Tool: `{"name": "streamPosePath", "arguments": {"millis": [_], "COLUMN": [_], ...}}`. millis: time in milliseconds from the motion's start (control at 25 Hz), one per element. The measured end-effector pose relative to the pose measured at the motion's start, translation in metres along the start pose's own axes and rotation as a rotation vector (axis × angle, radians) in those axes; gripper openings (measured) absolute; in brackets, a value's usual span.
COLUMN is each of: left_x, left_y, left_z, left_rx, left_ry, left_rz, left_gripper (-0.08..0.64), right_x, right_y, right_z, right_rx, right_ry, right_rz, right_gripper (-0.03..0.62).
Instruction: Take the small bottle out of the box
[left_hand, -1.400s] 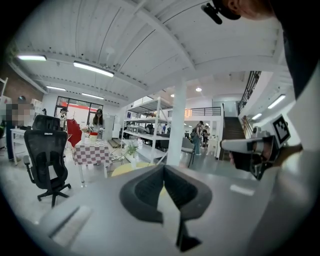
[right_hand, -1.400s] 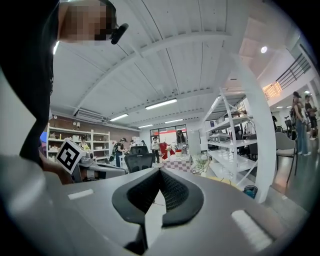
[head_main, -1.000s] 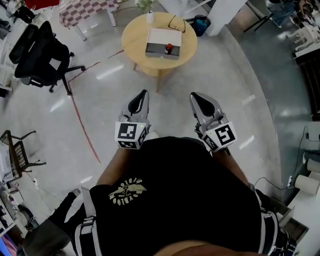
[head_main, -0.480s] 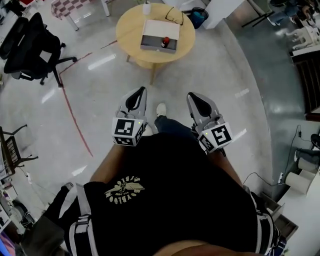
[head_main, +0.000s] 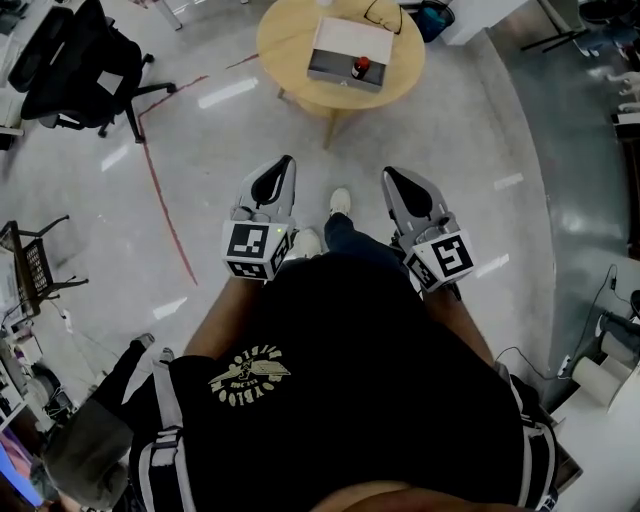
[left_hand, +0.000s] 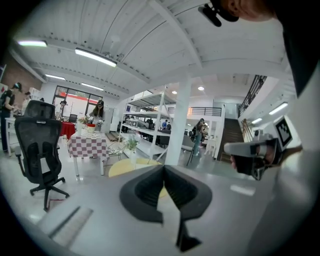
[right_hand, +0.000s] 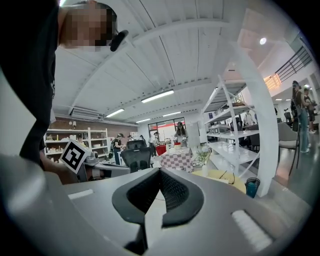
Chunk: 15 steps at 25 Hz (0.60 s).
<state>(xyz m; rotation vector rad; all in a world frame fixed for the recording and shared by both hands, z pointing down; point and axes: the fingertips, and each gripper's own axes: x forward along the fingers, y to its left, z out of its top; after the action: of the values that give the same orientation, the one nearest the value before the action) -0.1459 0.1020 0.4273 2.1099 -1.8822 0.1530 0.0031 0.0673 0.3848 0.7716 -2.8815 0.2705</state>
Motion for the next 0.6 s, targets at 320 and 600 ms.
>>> {"name": "streamPosePath", "arguments": {"millis": [320, 600], "left_x": [-0.010, -0.019], "left_y": [-0.015, -0.027], "left_z": [0.000, 0.007], "left_rx": [0.009, 0.041], "left_ry": [-0.010, -0.023], "left_rz": [-0.036, -0.056], "left_gripper": [0.000, 0.000], "right_x": [-0.006, -0.014], "right_y": [0.010, 0.015], "right_z": [-0.002, 0.005], "right_rx": [-0.011, -0.016], "right_ry": [0.017, 0.001], "right_rz": [-0.019, -0.020], "right_gripper": [0.002, 0.002]}}
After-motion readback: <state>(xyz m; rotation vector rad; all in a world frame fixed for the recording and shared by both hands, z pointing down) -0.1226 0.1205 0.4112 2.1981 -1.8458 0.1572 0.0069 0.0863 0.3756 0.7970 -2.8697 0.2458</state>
